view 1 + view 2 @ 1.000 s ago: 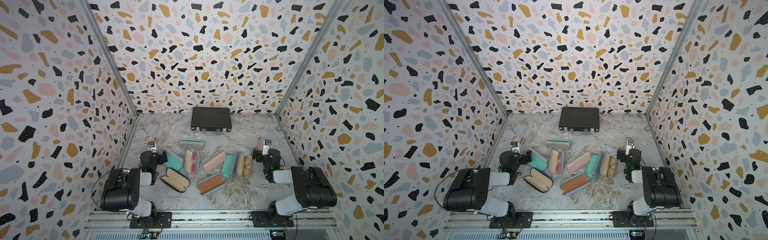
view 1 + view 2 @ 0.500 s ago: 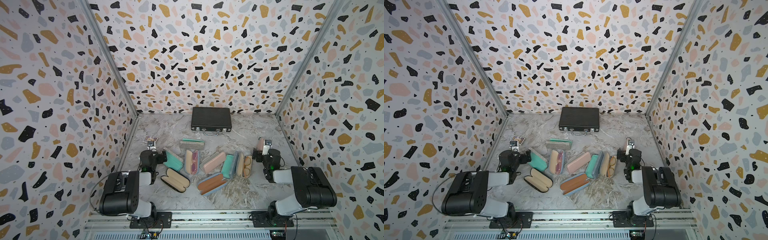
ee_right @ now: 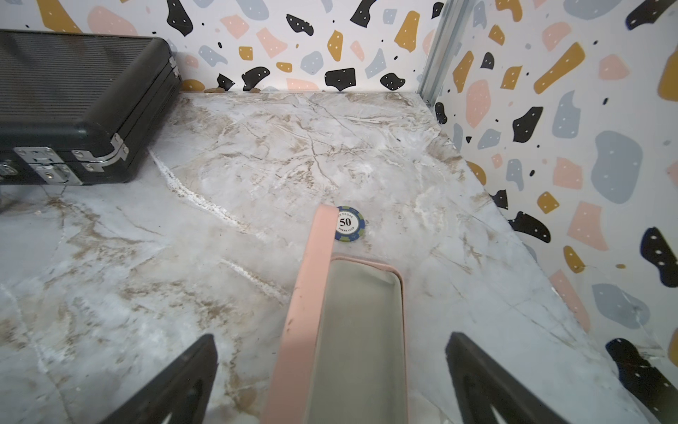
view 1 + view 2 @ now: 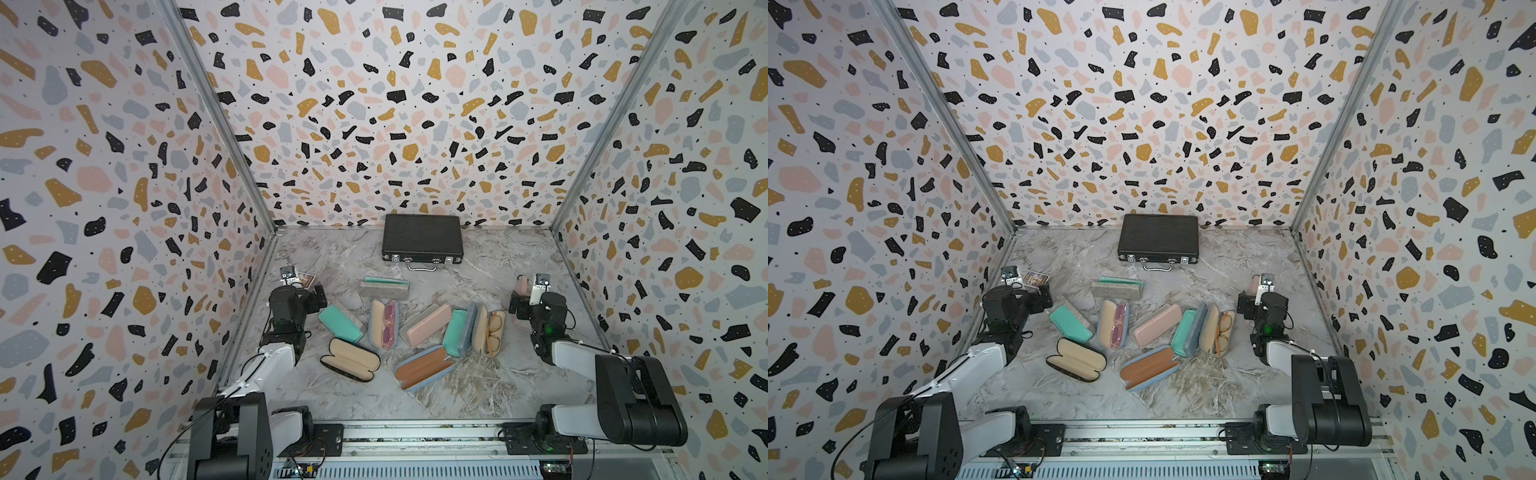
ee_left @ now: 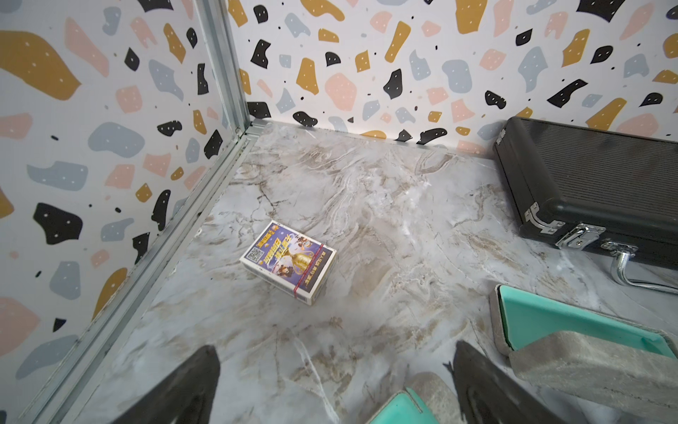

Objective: Close the glasses case
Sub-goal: Adjust the glasses case at the center of the board.

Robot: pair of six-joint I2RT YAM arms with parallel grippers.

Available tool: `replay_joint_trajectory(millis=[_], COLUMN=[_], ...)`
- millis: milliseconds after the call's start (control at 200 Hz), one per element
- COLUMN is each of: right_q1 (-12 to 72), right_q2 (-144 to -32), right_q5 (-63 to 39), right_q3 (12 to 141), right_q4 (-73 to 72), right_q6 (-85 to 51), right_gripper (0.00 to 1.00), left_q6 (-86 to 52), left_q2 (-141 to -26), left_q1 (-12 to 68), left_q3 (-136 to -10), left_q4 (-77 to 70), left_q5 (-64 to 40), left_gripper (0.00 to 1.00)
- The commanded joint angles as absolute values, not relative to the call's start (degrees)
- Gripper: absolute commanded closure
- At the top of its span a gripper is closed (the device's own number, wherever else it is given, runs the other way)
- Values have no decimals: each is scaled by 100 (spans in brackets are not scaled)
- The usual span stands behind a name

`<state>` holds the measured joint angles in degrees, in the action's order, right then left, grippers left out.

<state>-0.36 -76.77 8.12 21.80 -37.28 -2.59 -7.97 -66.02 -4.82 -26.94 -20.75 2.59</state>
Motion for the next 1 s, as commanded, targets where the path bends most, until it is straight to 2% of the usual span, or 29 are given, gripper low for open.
replay_joint_trajectory(millis=[0, 150, 280, 340, 456, 526, 686, 811, 996], right_q1=[-17, -16, -17, -18, -18, -16, -17, -17, 50], right_q2=[-7463, -7091, -6627, -6392, -5933, -5711, -5472, -5730, -6042], right_q5=[970, 1271, 1934, 2499, 3771, 3101, 1878, 812, -25], right_q3=[2418, 2925, 3588, 3946, 4768, 5124, 5759, 6435, 6921], right_q4=[-3089, -1877, -536, 158, 2354, 2684, 3397, 4022, 4672], right_q6=[-441, -786, -1483, -2078, -3882, -3169, -2613, -2382, -2063], right_gripper=[0, 0, 0, 0, 0, 0, 0, 0, 0], left_q6=[-1098, -1473, -2388, -2690, -3586, -4038, -3757, -3847, -4017], left_q2=[-6336, -5984, -5813, -5772, -5617, -5457, -5120, -5056, -4979], left_q1=[-501, -501, -501, -505, -510, -526, -545, -545, -545], left_q3=[-2880, -3217, -3789, -4126, -4780, -5002, -5150, -5348, -5554], left_q4=[-1557, -811, 200, 720, 2064, 2624, 2365, 2472, 2860], left_q5=[396, 759, 1477, 1486, 1771, 1861, 581, -14, -428], left_gripper=[1, 1, 1, 1, 1, 1, 1, 1, 1])
